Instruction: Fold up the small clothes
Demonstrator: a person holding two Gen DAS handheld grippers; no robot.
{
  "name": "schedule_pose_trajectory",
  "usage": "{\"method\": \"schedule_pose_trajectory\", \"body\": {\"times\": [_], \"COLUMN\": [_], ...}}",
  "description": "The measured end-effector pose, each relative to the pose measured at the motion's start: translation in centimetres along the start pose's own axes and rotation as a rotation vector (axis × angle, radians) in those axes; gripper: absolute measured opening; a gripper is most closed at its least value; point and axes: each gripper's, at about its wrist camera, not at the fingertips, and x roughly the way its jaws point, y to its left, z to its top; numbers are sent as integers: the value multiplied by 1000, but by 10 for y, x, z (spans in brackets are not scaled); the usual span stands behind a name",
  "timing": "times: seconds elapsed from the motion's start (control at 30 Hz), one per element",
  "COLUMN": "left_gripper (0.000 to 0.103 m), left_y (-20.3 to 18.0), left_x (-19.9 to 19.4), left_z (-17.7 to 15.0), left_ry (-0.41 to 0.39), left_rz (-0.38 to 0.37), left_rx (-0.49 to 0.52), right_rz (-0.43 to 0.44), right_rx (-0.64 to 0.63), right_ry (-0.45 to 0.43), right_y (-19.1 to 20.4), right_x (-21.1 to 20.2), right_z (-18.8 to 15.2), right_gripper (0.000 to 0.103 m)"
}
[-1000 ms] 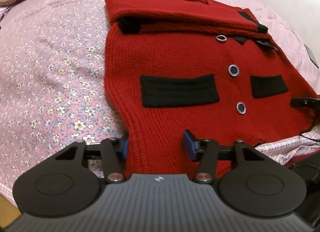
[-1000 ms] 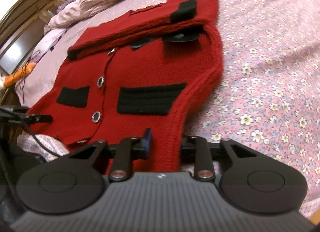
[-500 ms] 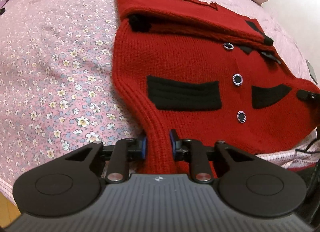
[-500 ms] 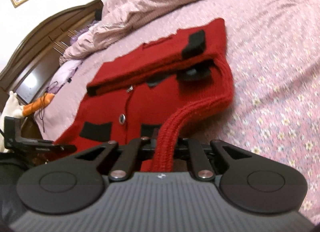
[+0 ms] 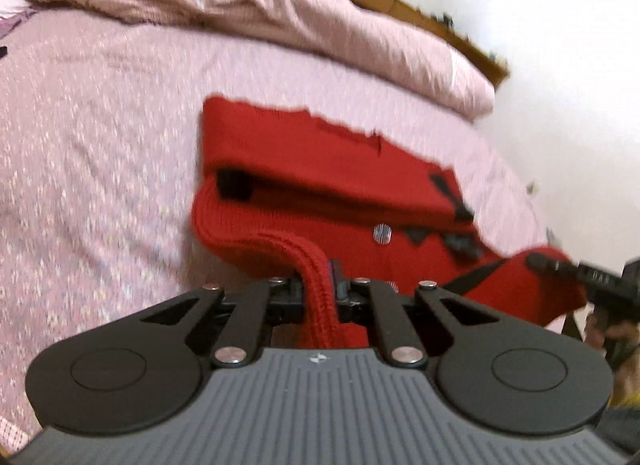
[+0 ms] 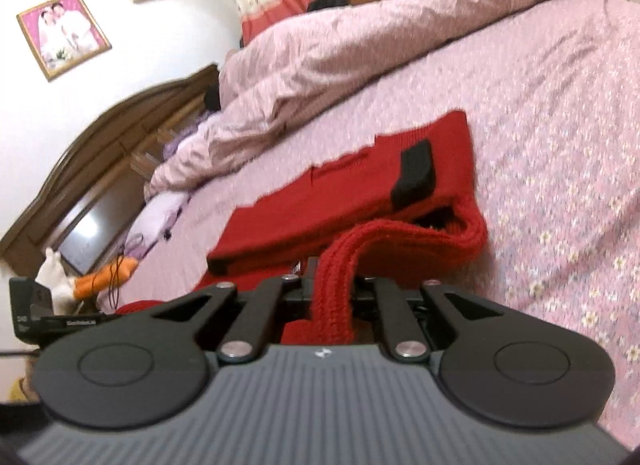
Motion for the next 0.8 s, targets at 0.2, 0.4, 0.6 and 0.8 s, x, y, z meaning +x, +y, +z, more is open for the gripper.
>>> {"method": "schedule_pose_trajectory", "body": {"times": [0.2, 0.4, 0.6, 0.8], "left_gripper": [11, 11, 10, 10], "left_y": [1, 3, 12, 22], "left_x": [5, 15, 35, 64], "left_z": [36, 66, 99, 130], "left_ry": [-92, -143, -169, -184], "left_rz": [-11, -10, 17, 93], "left_rx": [-78, -120, -175, -196], "right_rz": [-5, 3, 1, -23], "right_rx": [43, 61, 98, 131], "right_ry": [-75, -132, -170, -192], "right_y": [-3, -7, -17, -32], "right_x": [2, 10, 28, 55], "right_z": [19, 41, 65, 90], "right_gripper": [10, 10, 10, 10]}}
